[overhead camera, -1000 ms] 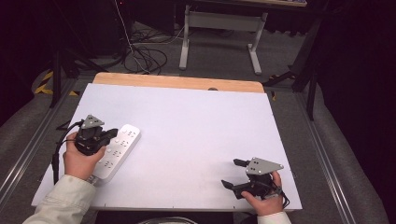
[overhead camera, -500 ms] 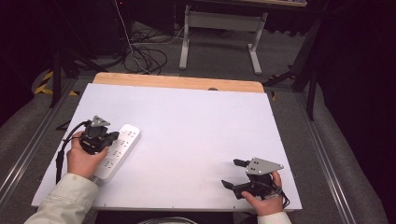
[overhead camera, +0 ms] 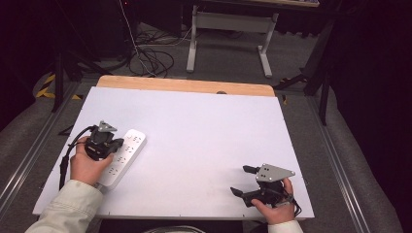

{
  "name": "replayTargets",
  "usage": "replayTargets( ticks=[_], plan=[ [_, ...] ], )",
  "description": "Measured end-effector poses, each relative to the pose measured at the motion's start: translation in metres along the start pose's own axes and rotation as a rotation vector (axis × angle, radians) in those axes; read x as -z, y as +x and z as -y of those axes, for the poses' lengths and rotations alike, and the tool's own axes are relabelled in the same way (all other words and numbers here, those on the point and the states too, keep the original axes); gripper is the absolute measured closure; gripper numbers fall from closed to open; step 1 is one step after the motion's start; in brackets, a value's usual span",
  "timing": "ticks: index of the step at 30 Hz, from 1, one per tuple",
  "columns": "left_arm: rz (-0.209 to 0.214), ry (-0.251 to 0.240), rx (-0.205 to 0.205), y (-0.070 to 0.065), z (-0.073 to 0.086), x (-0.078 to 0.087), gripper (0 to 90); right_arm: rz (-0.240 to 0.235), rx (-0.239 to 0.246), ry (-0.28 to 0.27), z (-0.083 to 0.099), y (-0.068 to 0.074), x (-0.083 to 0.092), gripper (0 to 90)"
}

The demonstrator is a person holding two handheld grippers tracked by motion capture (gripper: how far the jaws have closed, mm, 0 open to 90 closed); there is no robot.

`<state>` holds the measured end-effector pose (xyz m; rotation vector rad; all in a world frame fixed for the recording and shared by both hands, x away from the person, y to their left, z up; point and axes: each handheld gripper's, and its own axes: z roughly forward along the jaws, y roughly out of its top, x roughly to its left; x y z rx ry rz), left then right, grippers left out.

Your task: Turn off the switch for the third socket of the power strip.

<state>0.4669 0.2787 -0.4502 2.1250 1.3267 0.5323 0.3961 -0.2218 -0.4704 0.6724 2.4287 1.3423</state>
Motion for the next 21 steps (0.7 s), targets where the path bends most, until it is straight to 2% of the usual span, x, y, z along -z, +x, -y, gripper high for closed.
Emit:
replayTargets(
  ticks=[10,18,21],
  plan=[
    [-0.021,0.011,-0.012,-0.0026,0.0008,-0.0021,89.8,0.001,-0.001,-0.006,-0.0002,0.0003,0.0008,14.9],
    [-0.014,0.010,-0.007,-0.0032,0.0012,-0.0025,89.9,0.001,-0.002,-0.006,0.0000,0.0003,0.0010,14.9],
    [-0.031,0.008,-0.022,-0.0052,0.0017,-0.0026,89.9,0.000,-0.002,-0.008,-0.0001,0.0005,0.0008,14.9]
  ],
)
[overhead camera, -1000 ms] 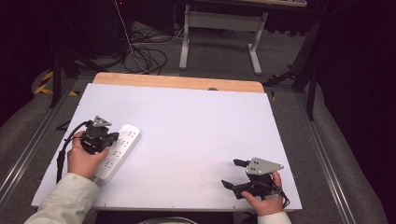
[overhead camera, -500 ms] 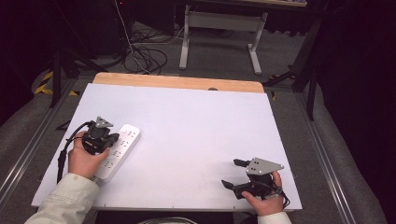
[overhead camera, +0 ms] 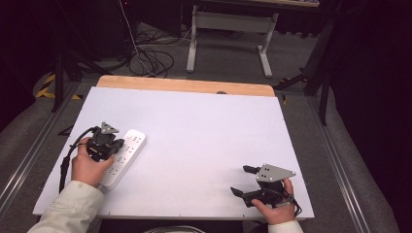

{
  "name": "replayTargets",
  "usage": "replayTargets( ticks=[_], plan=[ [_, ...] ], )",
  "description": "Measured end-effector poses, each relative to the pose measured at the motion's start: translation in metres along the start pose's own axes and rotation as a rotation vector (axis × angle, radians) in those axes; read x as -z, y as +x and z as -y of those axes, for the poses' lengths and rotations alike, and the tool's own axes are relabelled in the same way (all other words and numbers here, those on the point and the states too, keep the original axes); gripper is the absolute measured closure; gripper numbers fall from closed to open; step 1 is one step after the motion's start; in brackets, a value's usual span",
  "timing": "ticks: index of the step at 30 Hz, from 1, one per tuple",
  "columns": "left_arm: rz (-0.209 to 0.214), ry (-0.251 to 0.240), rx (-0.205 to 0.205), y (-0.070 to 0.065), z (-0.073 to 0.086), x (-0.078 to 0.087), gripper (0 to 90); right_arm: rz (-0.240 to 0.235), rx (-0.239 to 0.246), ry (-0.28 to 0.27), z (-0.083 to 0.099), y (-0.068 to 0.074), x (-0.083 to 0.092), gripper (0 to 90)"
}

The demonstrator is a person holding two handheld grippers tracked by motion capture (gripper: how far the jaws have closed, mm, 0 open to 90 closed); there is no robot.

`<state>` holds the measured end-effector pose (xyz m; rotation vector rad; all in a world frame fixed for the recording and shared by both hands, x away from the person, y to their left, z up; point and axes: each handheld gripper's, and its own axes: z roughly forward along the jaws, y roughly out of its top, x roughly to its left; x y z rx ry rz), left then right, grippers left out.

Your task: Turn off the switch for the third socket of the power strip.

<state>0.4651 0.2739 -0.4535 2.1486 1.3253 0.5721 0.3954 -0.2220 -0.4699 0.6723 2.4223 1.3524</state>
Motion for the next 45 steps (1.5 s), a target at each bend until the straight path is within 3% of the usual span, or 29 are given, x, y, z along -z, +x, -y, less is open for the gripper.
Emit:
replayTargets(
  ticks=[19,27,33,41,45],
  plan=[
    [-0.002,-0.004,-0.004,0.000,0.001,0.000,90.0,0.001,0.000,0.003,0.000,0.000,0.000,14.9],
    [-0.021,-0.003,-0.012,-0.002,0.001,-0.001,90.0,0.000,0.001,0.005,0.000,0.001,0.000,14.9],
    [-0.008,0.001,-0.007,-0.001,0.001,-0.001,90.0,-0.002,0.000,0.007,0.000,0.000,-0.001,14.9],
    [0.030,0.006,0.043,0.007,-0.004,0.003,90.0,0.003,0.000,0.009,0.001,0.000,0.000,14.9],
    [0.034,-0.038,0.061,0.011,-0.005,0.014,90.0,0.005,-0.002,0.009,0.001,-0.001,-0.001,14.9]
  ],
)
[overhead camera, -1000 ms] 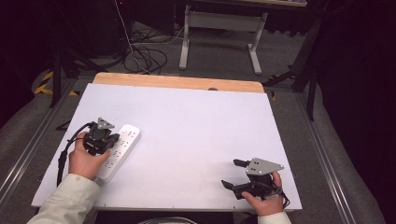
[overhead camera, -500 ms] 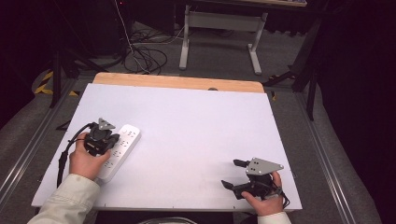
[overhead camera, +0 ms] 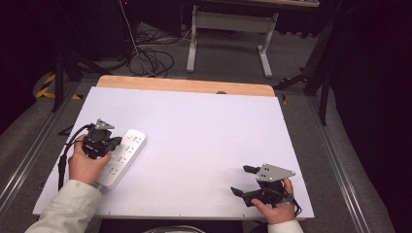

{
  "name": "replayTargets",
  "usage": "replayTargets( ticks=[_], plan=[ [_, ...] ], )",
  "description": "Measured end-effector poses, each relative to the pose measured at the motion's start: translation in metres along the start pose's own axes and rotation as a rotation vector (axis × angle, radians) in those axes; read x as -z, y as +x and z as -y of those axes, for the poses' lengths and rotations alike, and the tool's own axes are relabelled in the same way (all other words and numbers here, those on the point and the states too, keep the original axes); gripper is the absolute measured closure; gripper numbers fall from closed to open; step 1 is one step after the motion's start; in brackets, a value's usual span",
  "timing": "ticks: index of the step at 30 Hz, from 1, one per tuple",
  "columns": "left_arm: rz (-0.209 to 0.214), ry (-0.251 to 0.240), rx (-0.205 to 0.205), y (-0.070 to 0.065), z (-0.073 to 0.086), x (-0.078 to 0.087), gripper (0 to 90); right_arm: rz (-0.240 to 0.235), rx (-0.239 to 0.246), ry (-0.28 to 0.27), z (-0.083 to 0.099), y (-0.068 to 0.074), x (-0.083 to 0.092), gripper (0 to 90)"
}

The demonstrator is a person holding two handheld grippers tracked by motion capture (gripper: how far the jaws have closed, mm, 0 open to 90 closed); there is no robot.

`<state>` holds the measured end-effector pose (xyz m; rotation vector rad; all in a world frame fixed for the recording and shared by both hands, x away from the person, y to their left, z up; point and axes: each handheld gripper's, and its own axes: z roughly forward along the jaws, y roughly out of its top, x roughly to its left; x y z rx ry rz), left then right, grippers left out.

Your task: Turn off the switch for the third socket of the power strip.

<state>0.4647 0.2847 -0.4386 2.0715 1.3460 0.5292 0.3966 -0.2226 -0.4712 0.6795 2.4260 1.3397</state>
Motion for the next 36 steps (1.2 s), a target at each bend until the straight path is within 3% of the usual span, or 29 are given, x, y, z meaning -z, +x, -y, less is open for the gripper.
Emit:
replayTargets(
  ticks=[4,22,23,26,27,28,31,33,36],
  plan=[
    [0.004,-0.026,0.000,-0.002,-0.002,0.008,90.0,0.002,0.001,0.001,0.000,0.000,0.000,14.9],
    [-0.002,-0.032,-0.022,-0.013,-0.008,0.025,89.2,0.000,0.002,0.002,0.000,0.000,0.000,14.9],
    [-0.005,-0.041,-0.021,-0.013,-0.008,0.027,81.1,0.000,0.002,0.002,0.000,0.001,0.000,14.9],
    [-0.010,-0.066,-0.033,-0.013,-0.008,0.033,69.1,0.000,0.002,0.004,0.000,0.000,0.000,14.9],
    [-0.007,-0.075,-0.033,-0.014,-0.008,0.036,69.1,0.000,0.002,0.004,0.000,0.000,0.000,14.9],
    [0.002,-0.084,-0.038,-0.015,-0.008,0.039,62.5,-0.001,0.002,0.004,0.000,0.001,0.000,14.9],
    [0.028,-0.123,-0.043,-0.018,-0.007,0.047,55.0,-0.002,0.001,0.001,0.000,0.001,0.000,14.9],
    [0.073,-0.164,-0.051,-0.022,-0.006,0.055,50.4,-0.001,0.000,0.001,0.000,0.001,0.000,14.9],
    [0.089,-0.193,-0.069,-0.027,-0.005,0.060,46.5,-0.002,0.000,0.001,0.000,0.001,0.000,14.9]
  ],
)
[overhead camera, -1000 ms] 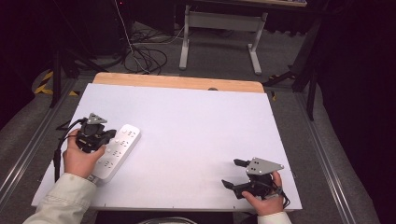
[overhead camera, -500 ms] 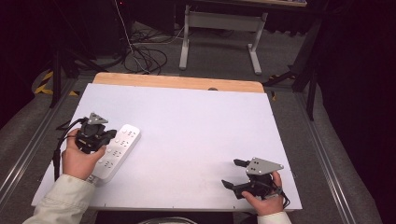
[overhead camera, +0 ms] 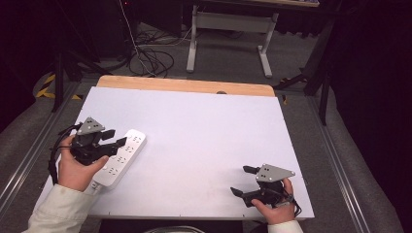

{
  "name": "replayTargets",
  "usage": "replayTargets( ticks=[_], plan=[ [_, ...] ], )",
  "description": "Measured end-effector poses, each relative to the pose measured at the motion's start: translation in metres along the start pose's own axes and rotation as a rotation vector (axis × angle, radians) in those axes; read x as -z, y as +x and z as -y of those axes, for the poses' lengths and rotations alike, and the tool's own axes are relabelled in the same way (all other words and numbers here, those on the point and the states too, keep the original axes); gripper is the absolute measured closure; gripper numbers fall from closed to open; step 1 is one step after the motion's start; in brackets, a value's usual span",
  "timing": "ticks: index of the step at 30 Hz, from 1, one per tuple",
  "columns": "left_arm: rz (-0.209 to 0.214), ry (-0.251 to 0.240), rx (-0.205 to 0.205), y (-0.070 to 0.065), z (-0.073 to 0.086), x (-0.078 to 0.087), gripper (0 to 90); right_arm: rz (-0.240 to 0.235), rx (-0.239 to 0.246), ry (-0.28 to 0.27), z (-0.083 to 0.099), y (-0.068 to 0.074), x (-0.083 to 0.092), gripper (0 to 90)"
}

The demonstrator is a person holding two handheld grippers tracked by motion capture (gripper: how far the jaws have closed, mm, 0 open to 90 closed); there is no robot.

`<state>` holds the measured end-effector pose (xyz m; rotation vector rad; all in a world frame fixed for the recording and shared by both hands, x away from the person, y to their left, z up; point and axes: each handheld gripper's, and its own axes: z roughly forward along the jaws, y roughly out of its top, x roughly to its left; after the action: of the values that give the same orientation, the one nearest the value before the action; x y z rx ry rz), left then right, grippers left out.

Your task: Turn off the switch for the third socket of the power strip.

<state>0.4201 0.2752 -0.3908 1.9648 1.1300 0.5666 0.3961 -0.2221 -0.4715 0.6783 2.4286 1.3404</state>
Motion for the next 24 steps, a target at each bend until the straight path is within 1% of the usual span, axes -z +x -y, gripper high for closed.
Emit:
replayTargets(
  ticks=[1,2,6,8,9,10,12,15,16,19,22,23,24],
  plan=[
    [0.008,-0.012,-0.008,-0.002,0.000,0.003,43.0,-0.001,0.000,0.001,0.000,0.000,0.000,14.9],
    [0.022,-0.023,-0.009,-0.005,0.000,0.005,43.0,-0.001,0.000,0.001,0.000,0.000,0.000,14.9],
    [0.060,-0.059,-0.028,-0.013,0.002,0.013,37.2,-0.001,-0.001,-0.002,0.000,0.000,0.000,14.9],
    [0.064,-0.084,-0.058,-0.017,0.005,0.015,33.3,0.000,0.000,-0.001,0.000,0.000,0.000,14.9],
    [0.066,-0.089,-0.084,-0.019,0.006,0.015,30.7,-0.001,-0.001,-0.001,0.000,0.000,0.000,14.9],
    [0.076,-0.092,-0.089,-0.022,0.007,0.016,29.3,-0.001,-0.001,-0.001,0.000,0.000,0.000,14.9],
    [0.096,-0.113,-0.100,-0.026,0.010,0.017,29.0,-0.002,-0.001,-0.003,0.000,0.000,0.000,14.9],
    [0.151,-0.161,-0.103,-0.030,0.016,0.017,25.8,-0.002,-0.002,-0.001,0.000,0.000,0.000,14.9],
    [0.160,-0.173,-0.101,-0.030,0.019,0.017,24.6,-0.003,-0.001,-0.001,0.000,0.000,0.000,14.9],
    [0.191,-0.183,-0.080,-0.031,0.027,0.016,24.2,-0.005,-0.001,-0.003,0.000,0.001,0.000,14.9],
    [0.212,-0.187,-0.085,-0.033,0.036,0.013,24.0,-0.005,0.001,-0.003,0.000,0.001,0.000,14.9],
    [0.216,-0.186,-0.077,-0.034,0.040,0.013,23.8,-0.005,0.001,-0.001,0.000,0.000,0.001,14.9],
    [0.216,-0.186,-0.091,-0.034,0.043,0.011,23.5,-0.005,0.001,-0.003,0.000,0.001,0.000,14.9]
  ],
)
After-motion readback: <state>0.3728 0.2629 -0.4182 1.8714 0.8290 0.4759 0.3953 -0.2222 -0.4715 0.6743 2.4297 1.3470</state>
